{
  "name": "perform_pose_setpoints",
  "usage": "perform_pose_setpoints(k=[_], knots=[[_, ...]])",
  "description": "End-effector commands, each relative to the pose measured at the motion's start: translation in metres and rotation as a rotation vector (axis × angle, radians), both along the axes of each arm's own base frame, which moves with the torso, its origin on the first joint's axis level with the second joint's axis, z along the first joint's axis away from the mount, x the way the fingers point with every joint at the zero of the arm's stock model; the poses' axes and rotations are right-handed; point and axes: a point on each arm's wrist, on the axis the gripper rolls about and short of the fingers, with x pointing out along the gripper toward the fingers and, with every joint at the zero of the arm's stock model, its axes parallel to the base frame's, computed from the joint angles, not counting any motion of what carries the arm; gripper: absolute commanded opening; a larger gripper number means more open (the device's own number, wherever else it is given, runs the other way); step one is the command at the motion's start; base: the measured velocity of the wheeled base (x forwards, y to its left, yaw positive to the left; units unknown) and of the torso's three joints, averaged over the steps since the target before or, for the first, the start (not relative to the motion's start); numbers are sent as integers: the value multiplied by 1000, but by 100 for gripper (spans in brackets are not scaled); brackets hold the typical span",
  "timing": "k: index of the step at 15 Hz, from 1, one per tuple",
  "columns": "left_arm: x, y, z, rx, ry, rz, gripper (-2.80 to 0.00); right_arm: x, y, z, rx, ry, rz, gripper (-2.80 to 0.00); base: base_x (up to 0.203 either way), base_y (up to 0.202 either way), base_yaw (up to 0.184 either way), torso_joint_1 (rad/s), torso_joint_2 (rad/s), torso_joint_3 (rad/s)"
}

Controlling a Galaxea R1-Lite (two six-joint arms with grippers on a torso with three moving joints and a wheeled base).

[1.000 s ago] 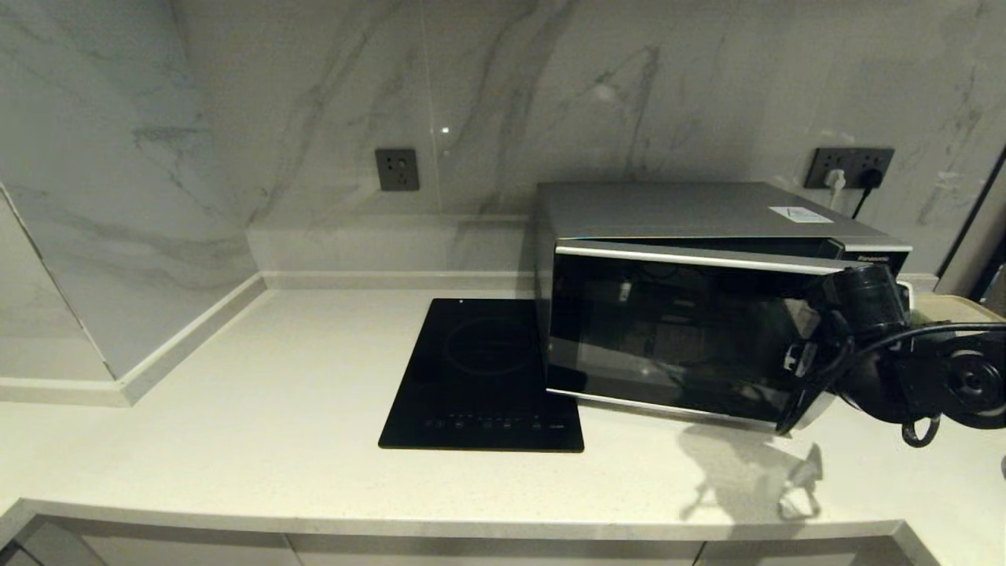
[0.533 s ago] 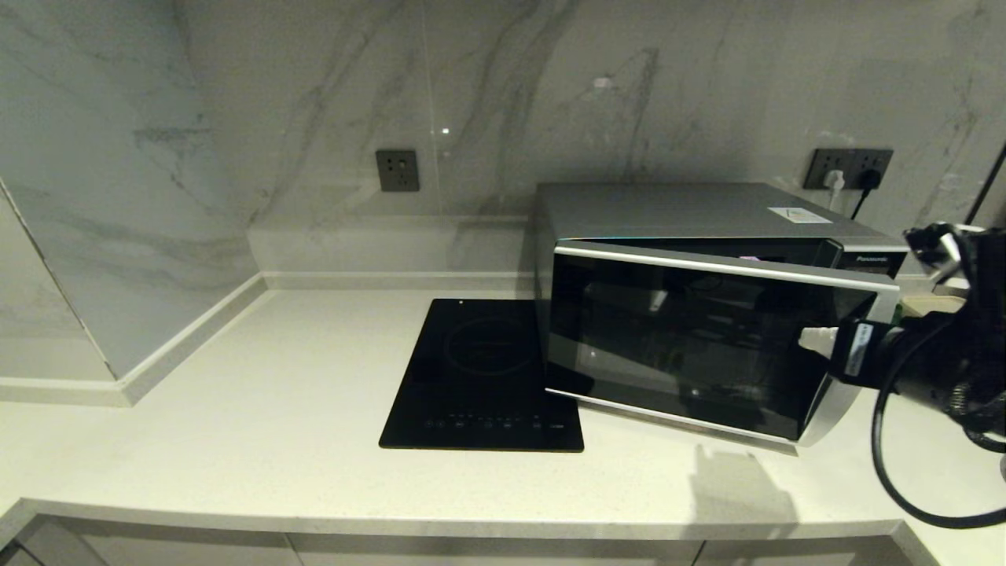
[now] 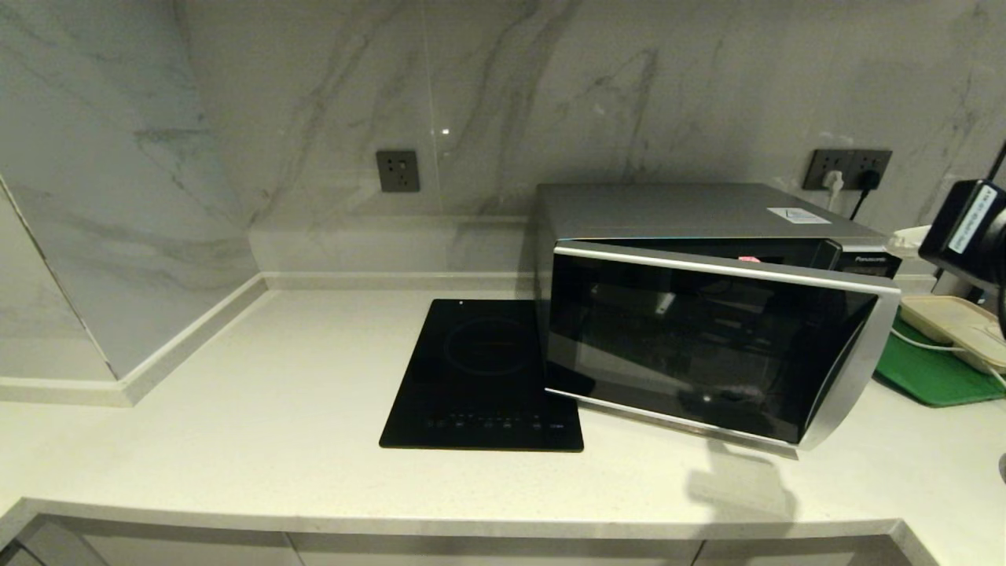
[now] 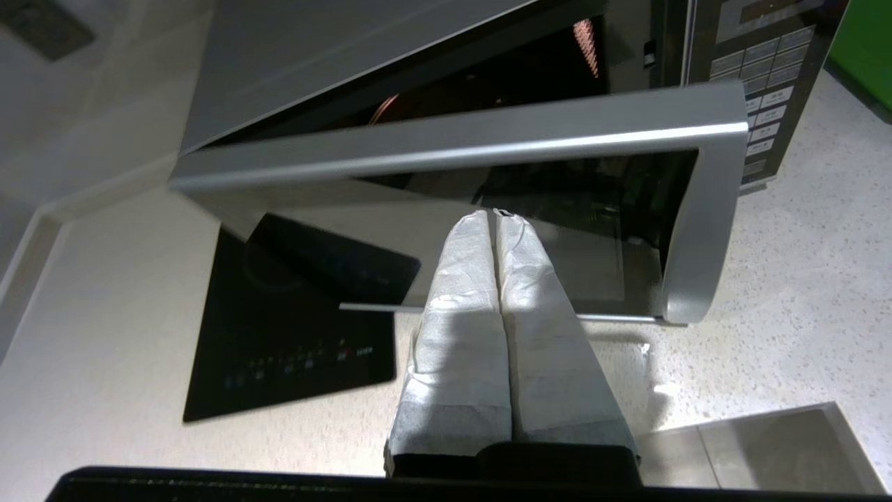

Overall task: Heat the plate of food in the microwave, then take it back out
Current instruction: Open the microwave oven

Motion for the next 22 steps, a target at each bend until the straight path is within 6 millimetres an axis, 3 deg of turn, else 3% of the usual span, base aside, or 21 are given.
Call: perform_pose_setpoints(k=[1,6,9,13,22], knots=[[0,0,0,-1,0,0,-280,48,3,-8,-2,57,-58,-280,0,0,0,0,0,0],[0,0,0,-1,0,1,-280,112,-10,-1,18,32,-154,-280,0,0,0,0,0,0],[0,0,0,-1,0,0,-280,136,-22,-20,10,85,-209,-280,0,0,0,0,0,0],[0,0,0,-1,0,0,-280,141,-43,-29,45,107,-280,-280,0,0,0,0,0,0],[0,0,0,-1,0,0,-280,125,-60,-52,66,267,-259,-280,0,0,0,0,0,0]])
